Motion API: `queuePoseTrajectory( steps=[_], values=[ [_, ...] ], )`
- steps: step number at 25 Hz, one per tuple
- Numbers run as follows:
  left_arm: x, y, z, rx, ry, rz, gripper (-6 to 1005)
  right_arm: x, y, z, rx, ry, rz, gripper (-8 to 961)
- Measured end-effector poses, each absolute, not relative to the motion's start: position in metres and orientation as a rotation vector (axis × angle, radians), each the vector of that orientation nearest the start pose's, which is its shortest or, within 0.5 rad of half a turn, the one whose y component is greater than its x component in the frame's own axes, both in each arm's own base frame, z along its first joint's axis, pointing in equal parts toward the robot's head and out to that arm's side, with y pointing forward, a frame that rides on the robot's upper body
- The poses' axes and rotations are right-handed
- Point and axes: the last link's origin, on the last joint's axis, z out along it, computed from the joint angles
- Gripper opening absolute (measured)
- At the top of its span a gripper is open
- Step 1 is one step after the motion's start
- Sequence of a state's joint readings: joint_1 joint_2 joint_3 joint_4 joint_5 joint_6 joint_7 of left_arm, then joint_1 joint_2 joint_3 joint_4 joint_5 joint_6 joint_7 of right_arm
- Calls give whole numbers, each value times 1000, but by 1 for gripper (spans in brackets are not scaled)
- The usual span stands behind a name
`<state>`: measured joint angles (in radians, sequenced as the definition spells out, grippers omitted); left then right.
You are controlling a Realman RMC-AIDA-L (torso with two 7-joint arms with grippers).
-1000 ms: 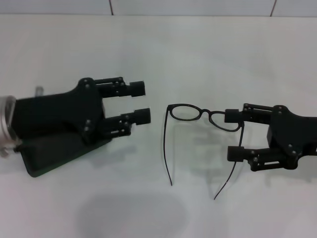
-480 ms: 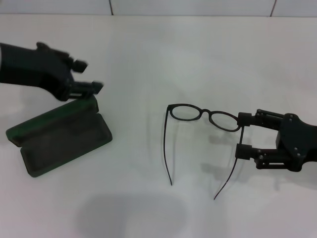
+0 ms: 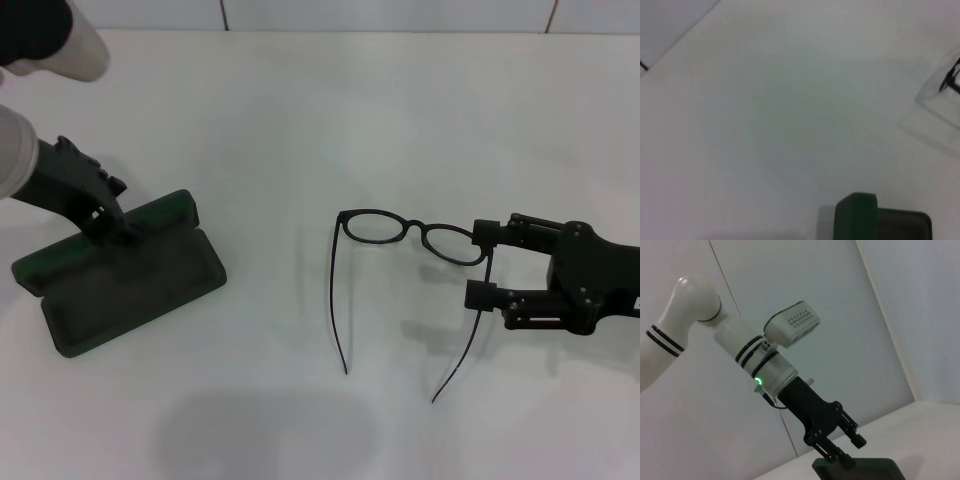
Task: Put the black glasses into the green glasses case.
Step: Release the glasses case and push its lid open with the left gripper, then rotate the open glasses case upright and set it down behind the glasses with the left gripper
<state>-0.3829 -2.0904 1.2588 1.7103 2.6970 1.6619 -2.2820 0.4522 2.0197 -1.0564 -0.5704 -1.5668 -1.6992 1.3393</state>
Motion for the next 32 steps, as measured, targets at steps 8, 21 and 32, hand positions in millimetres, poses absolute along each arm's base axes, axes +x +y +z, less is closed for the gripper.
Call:
queuePoseTrajectory(
  steps=[8, 21, 32],
  values=[
    [-223, 327, 63, -2479, -683, 625, 577, 242, 293, -8, -2832, 569, 1074, 869],
    [-230, 334, 59, -2449, -708, 722, 573, 244, 294, -11, -2820, 573, 1063, 868],
    [-230, 331, 58, -2463, -717, 741, 314, 247, 291, -14, -2815, 590, 1072, 868]
  ],
)
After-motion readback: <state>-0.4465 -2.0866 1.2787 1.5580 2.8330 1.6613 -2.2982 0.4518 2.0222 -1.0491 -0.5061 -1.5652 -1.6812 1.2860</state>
